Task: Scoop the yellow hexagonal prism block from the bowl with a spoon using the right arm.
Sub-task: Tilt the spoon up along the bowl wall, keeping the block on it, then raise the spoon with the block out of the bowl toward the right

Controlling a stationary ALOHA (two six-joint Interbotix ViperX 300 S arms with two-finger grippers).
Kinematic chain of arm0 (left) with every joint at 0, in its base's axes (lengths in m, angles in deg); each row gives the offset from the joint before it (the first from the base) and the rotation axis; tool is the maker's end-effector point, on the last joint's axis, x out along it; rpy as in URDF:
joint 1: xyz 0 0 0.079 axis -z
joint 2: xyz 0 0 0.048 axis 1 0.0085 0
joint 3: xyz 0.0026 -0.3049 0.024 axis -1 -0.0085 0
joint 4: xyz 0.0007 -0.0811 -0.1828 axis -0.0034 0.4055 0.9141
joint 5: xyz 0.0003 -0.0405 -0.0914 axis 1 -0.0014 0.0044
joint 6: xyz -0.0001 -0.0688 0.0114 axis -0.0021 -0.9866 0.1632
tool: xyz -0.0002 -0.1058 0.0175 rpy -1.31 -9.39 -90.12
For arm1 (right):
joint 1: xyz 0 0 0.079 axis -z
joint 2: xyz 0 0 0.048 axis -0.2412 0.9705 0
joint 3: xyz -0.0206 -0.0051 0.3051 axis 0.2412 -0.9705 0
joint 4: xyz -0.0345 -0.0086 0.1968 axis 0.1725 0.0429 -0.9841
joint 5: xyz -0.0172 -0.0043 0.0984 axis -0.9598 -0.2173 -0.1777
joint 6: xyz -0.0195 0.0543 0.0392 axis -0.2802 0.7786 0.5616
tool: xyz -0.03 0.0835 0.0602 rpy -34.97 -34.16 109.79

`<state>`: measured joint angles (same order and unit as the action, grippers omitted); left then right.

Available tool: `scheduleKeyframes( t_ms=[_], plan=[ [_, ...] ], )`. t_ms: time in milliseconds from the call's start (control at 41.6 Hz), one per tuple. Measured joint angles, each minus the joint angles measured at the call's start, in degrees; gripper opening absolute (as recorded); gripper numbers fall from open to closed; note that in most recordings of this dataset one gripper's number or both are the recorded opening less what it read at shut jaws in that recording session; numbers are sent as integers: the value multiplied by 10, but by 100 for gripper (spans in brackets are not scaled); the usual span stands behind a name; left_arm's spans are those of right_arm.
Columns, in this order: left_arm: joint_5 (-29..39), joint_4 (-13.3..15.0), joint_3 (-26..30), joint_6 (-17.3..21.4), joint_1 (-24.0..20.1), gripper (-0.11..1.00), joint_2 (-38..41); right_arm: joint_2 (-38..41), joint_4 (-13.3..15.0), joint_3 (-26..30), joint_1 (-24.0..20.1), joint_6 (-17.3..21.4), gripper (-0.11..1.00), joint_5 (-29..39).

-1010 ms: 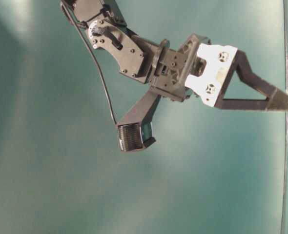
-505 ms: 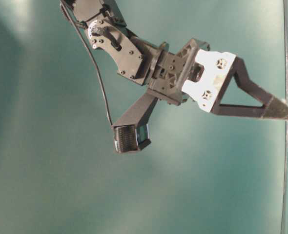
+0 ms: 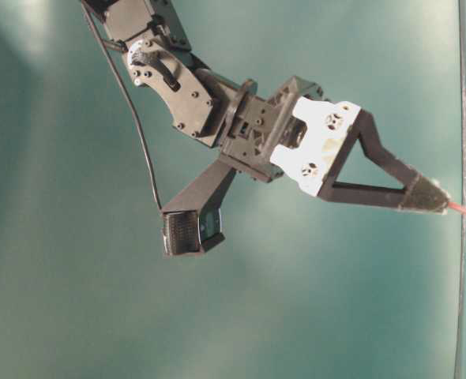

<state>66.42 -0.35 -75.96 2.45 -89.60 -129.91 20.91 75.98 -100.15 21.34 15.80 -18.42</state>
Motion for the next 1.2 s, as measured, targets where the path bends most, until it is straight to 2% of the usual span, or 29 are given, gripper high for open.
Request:
scheduleKeyframes(
  t_ms=[385, 818, 986, 1203],
  plan=[
    [1, 1, 0, 0, 0, 0, 0, -13, 0, 0, -1, 1, 21, 1],
    [0, 0, -1, 0, 0, 0, 0, -77, 0, -26, -1, 2, 21, -13],
    [1, 1, 0, 0, 0, 0, 0, -120, 1, -58, -1, 2, 21, -63],
    [0, 1, 0, 0, 0, 0, 0, -195, 0, -127, -1, -1, 21, -164]
  ],
)
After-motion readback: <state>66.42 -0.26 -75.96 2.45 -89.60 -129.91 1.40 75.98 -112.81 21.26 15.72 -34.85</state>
